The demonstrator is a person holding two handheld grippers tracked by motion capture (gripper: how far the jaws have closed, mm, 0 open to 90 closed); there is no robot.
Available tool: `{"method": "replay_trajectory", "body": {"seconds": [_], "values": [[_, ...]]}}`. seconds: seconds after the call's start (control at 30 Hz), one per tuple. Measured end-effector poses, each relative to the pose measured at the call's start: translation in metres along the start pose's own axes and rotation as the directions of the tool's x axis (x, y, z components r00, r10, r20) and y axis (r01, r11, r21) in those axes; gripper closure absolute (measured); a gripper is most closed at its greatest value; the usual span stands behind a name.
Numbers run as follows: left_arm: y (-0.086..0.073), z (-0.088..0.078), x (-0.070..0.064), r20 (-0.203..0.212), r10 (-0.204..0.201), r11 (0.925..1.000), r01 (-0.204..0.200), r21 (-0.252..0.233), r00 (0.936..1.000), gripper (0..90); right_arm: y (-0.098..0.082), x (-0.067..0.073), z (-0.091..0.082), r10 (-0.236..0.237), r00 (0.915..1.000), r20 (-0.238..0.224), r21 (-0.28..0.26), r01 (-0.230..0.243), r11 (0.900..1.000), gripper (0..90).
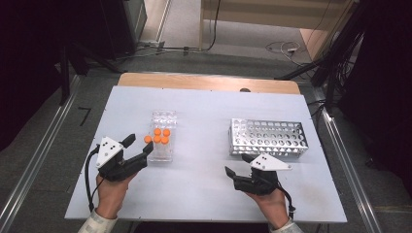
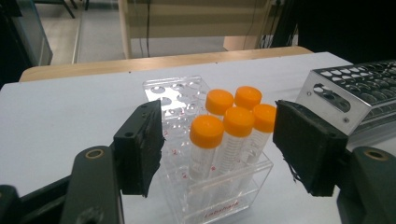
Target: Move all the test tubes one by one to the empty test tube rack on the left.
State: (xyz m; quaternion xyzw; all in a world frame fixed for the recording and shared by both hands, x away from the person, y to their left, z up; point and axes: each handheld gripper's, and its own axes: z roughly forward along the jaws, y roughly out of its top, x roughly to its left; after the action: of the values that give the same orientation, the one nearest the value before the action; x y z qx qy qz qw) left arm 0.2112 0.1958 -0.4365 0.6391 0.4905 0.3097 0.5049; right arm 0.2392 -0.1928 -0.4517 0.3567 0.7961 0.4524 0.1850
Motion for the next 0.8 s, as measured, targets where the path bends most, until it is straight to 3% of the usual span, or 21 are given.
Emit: {"method": "replay_trajectory", "body": {"seconds": [0.4, 0.67, 0.8], "values": [[-0.017, -0.025, 0.006, -0.035, -0.012, 0.9999, 0.012, -0.001, 0.9993, 26.3, -0.009, -0.023, -0.02, 0.037, 0.997, 0.068, -0.029, -0.035, 0.999, 23.9], [-0.032, -0.03, 0.018, -0.091, -0.008, 0.9996, 0.011, 0.026, 0.9958, 24.3, -0.022, -0.046, -0.039, 0.078, 0.9877, 0.136, -0.059, -0.07, 0.996, 23.6], [-0.035, -0.029, 0.023, -0.108, -0.025, 0.9988, 0.03, 0.04, 0.9939, 22.7, -0.028, -0.056, -0.05, 0.105, 0.9812, 0.161, -0.074, -0.094, 0.993, 23.5]]}}
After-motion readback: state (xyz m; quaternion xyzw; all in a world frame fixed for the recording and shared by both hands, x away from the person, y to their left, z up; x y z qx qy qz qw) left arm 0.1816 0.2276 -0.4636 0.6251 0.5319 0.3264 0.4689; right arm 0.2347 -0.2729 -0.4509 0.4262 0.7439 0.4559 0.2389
